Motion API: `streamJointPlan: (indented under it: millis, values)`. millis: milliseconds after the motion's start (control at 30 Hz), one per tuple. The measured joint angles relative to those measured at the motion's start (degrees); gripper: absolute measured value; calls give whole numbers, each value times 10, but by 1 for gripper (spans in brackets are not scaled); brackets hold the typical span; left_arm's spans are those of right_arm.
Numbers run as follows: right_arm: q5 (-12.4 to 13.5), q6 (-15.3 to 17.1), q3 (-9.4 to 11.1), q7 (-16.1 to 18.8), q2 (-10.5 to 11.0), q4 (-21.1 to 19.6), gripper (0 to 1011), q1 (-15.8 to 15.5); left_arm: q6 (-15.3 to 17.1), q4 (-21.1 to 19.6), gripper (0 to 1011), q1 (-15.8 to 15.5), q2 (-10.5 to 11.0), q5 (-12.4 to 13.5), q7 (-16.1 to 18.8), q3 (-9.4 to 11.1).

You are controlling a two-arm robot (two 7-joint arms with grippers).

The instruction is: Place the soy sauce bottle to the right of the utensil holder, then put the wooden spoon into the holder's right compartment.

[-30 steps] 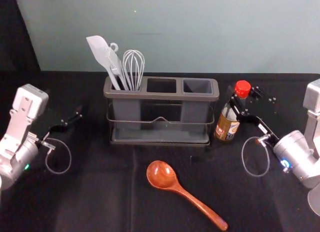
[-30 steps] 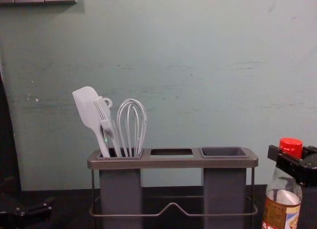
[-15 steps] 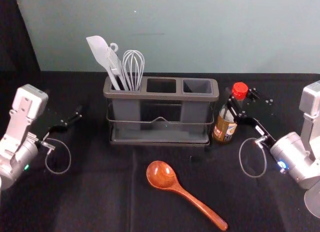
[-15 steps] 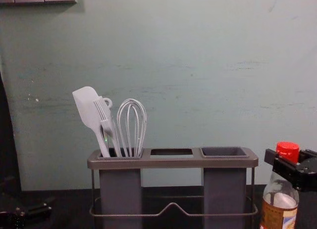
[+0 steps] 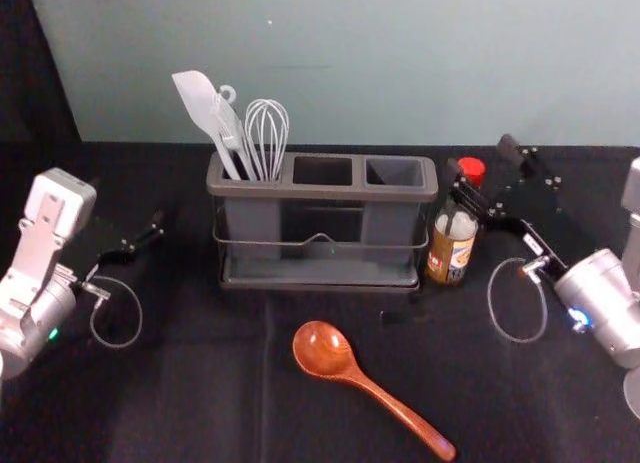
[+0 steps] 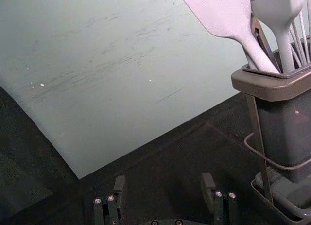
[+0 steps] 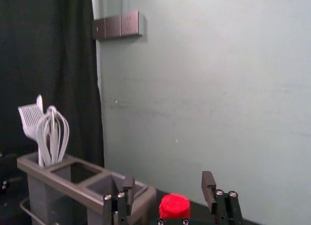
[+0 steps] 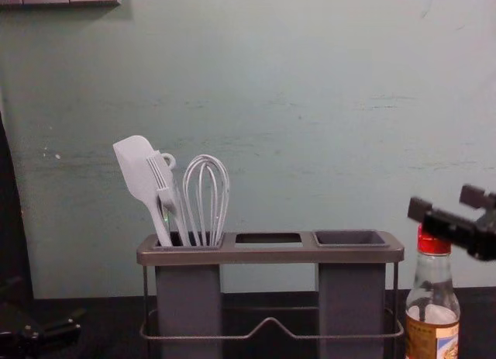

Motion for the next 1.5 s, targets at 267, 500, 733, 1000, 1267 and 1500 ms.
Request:
streamJointPlan:
  millis: [267, 500, 733, 1000, 1267, 1500]
  values:
    - [-6, 10, 9, -12, 10, -79, 1002, -31, 0, 0, 1000, 0, 0, 0, 0, 0]
    - [-19, 41, -3, -13, 23, -144, 1002, -57, 0, 0, 1000, 0, 0, 0, 0, 0]
    - [-52, 74, -40, -23, 30, -194, 1002, -94, 0, 0, 1000, 0, 0, 0, 0, 0]
    - [-73, 113, -85, -29, 26, -205, 1000, -137, 0, 0, 1000, 0, 0, 0, 0, 0]
    - [-86, 150, -113, -33, 18, -177, 1002, -143, 0, 0, 1000, 0, 0, 0, 0, 0]
    - [-93, 133, -119, -31, 13, -156, 1000, -137, 0, 0, 1000, 0, 0, 0, 0, 0]
